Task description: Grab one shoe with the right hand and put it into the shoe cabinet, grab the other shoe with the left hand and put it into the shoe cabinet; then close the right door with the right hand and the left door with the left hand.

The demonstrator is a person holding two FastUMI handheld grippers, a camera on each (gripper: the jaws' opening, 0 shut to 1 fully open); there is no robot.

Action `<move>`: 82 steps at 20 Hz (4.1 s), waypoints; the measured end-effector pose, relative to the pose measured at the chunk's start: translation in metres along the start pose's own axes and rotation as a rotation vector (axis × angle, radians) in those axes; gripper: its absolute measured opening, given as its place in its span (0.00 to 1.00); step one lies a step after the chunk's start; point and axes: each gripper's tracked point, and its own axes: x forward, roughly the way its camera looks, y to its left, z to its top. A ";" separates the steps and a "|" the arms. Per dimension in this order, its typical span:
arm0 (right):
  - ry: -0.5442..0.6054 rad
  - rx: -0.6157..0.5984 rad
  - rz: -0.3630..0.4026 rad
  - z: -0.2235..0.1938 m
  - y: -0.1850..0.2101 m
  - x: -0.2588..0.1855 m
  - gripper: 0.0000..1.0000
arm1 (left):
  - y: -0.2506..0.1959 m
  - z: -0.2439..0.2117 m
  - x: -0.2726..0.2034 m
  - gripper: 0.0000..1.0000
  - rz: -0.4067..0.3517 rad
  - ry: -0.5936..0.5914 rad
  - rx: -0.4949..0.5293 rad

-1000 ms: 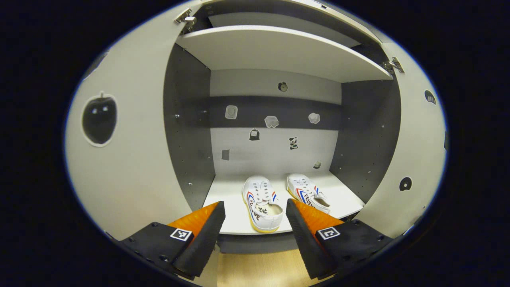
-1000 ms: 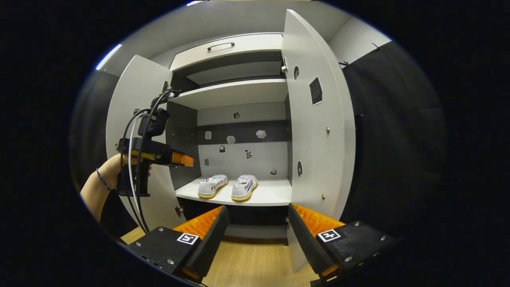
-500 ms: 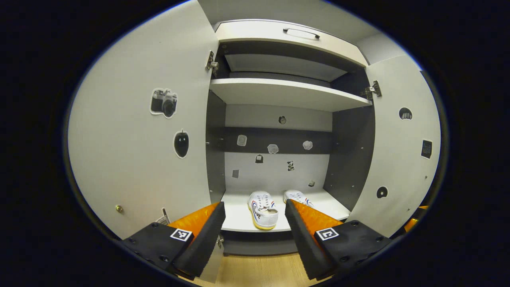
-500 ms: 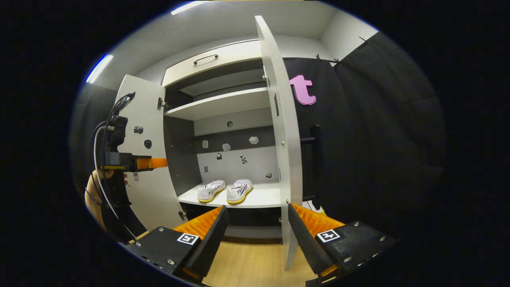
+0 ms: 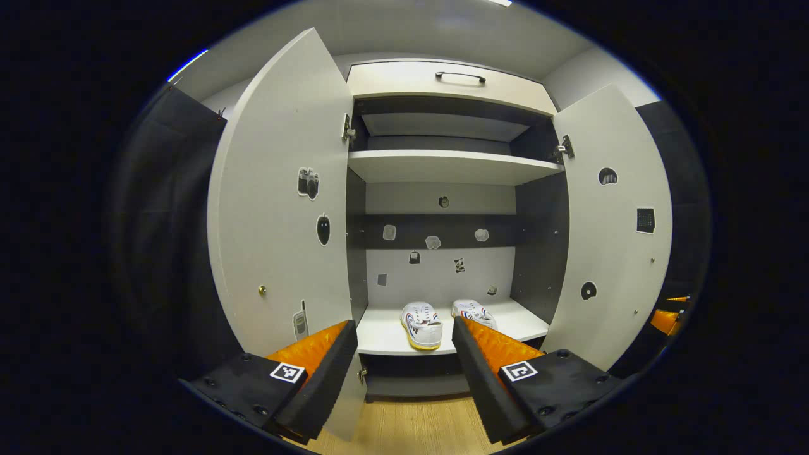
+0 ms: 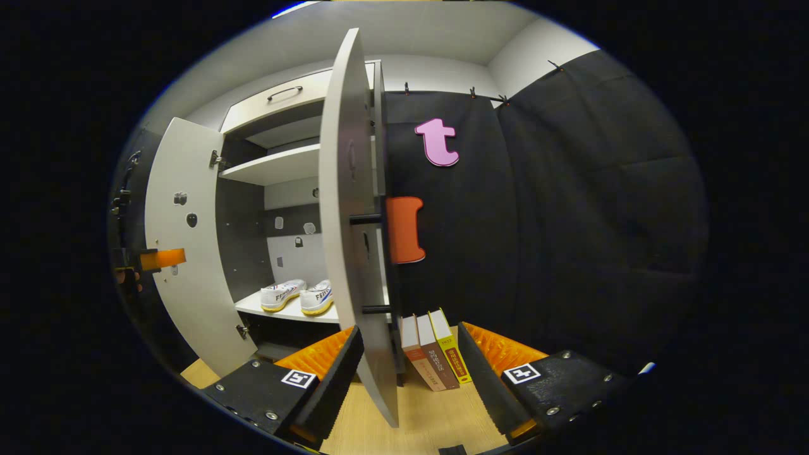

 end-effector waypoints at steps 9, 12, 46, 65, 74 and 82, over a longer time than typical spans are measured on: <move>0.036 -0.012 -0.042 -0.034 -0.025 0.065 0.93 | 0.012 -0.016 -0.044 0.97 0.061 -0.014 0.026; 0.034 -0.007 -0.017 -0.034 -0.008 0.072 0.92 | 0.017 -0.014 -0.053 0.97 0.066 -0.023 0.033; 0.007 0.005 0.135 -0.042 0.210 0.150 0.89 | 0.222 -0.032 -0.110 0.99 0.221 -0.009 -0.026; 0.003 -0.064 -0.034 -0.040 0.223 0.172 0.89 | 0.256 -0.137 -0.020 0.97 0.089 0.140 -0.077; 0.034 -0.090 -0.064 -0.049 0.225 0.180 0.89 | 0.223 -0.158 0.008 0.97 -0.020 0.165 -0.093; 0.048 -0.065 -0.074 -0.048 0.223 0.173 0.90 | 0.204 -0.161 0.011 0.97 -0.046 0.156 -0.071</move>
